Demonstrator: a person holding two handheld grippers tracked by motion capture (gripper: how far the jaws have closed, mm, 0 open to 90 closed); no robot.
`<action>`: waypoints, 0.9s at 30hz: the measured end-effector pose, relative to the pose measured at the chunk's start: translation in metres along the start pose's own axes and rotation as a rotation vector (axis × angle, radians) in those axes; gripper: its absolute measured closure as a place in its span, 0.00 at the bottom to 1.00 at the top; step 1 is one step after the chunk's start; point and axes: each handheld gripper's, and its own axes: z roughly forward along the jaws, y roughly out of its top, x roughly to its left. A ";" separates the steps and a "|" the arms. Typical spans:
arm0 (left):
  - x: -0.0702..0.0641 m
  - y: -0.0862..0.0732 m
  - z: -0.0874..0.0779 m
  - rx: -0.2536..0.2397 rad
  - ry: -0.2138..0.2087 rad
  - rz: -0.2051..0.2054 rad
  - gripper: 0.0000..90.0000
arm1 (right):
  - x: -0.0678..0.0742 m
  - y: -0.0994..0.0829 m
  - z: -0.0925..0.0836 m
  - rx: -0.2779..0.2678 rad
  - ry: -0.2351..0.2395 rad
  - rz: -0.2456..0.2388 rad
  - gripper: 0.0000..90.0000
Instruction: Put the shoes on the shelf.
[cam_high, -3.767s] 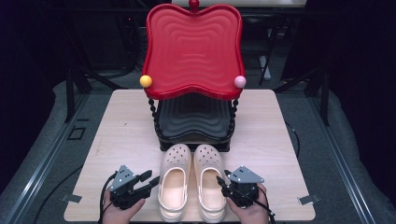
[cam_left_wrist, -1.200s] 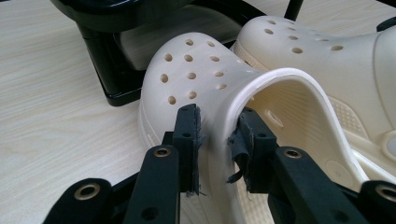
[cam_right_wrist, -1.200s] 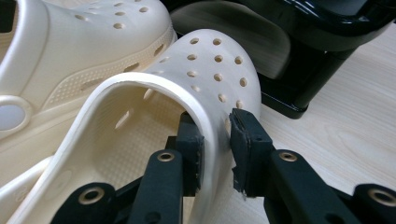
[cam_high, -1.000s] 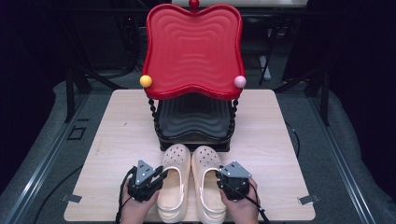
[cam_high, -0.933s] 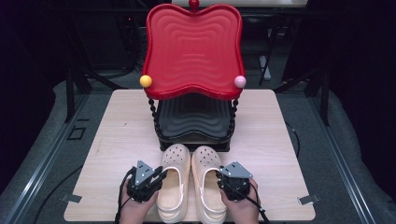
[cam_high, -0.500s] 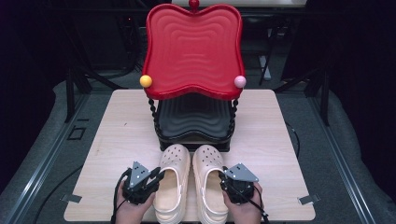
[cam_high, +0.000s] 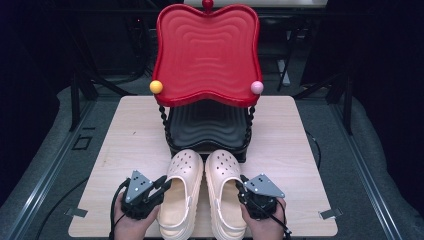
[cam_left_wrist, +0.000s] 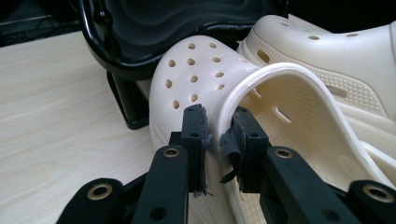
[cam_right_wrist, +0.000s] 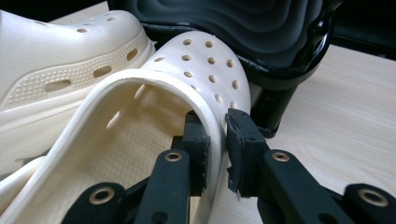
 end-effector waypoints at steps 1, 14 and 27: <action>0.000 0.003 -0.002 -0.008 0.000 -0.001 0.86 | 0.000 0.002 -0.001 -0.006 -0.001 0.000 0.87; 0.005 0.028 -0.012 -0.067 0.025 0.005 0.86 | -0.005 0.026 -0.013 -0.065 -0.015 -0.006 0.87; 0.021 0.063 0.022 -0.088 0.068 0.003 0.88 | -0.019 0.062 0.021 -0.081 -0.077 -0.013 0.87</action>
